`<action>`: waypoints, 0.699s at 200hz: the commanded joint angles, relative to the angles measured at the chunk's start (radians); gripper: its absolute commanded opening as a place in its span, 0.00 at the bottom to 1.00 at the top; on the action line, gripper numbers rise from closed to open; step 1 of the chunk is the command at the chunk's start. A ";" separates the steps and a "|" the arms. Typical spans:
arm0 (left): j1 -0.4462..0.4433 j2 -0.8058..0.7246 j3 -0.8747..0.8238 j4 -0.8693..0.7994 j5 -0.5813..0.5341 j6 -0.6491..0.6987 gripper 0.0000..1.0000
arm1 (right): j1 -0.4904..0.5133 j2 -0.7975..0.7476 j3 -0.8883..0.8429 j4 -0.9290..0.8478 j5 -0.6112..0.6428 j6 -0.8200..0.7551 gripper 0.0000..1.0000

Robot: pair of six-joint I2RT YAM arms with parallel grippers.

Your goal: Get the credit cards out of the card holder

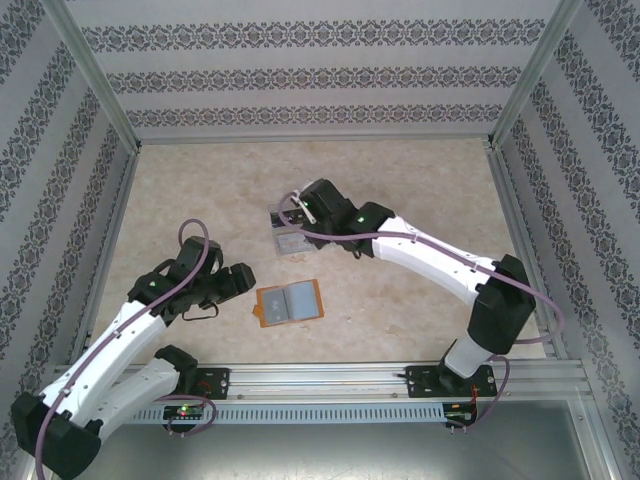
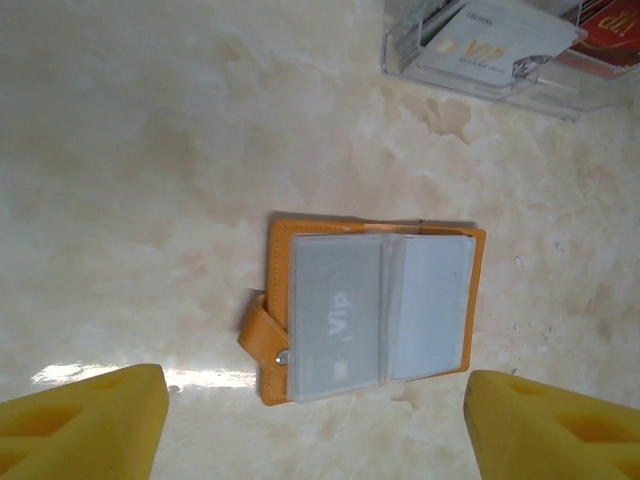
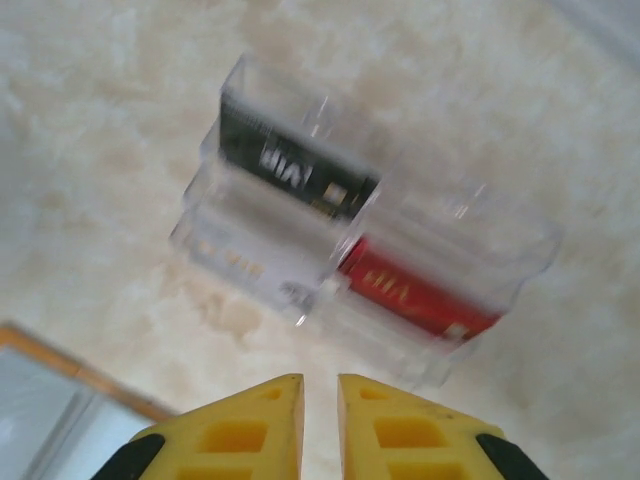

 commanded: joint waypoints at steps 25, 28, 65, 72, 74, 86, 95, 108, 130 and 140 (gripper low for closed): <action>0.004 0.078 -0.069 0.184 0.089 -0.079 0.71 | 0.010 -0.090 -0.256 0.071 -0.223 0.338 0.14; 0.003 0.082 -0.072 0.190 0.088 -0.083 0.70 | 0.013 -0.095 -0.270 0.077 -0.227 0.346 0.13; -0.031 0.130 -0.116 0.266 0.096 -0.137 0.69 | 0.058 -0.100 -0.399 0.151 -0.281 0.442 0.13; -0.040 0.139 -0.124 0.277 0.092 -0.147 0.69 | 0.063 -0.093 -0.413 0.163 -0.290 0.451 0.14; -0.042 0.142 -0.125 0.280 0.091 -0.148 0.69 | 0.066 -0.091 -0.416 0.165 -0.291 0.454 0.14; -0.056 0.155 -0.138 0.297 0.085 -0.162 0.69 | 0.078 -0.077 -0.432 0.181 -0.295 0.466 0.14; -0.066 0.165 -0.148 0.310 0.082 -0.174 0.68 | 0.085 -0.063 -0.439 0.194 -0.299 0.471 0.15; -0.079 0.178 -0.159 0.335 0.087 -0.188 0.67 | 0.091 -0.040 -0.447 0.204 -0.302 0.477 0.15; -0.104 0.208 -0.164 0.362 0.090 -0.193 0.65 | 0.092 -0.002 -0.454 0.214 -0.300 0.481 0.16; -0.113 0.228 -0.165 0.370 0.094 -0.194 0.65 | 0.093 0.014 -0.456 0.217 -0.300 0.479 0.16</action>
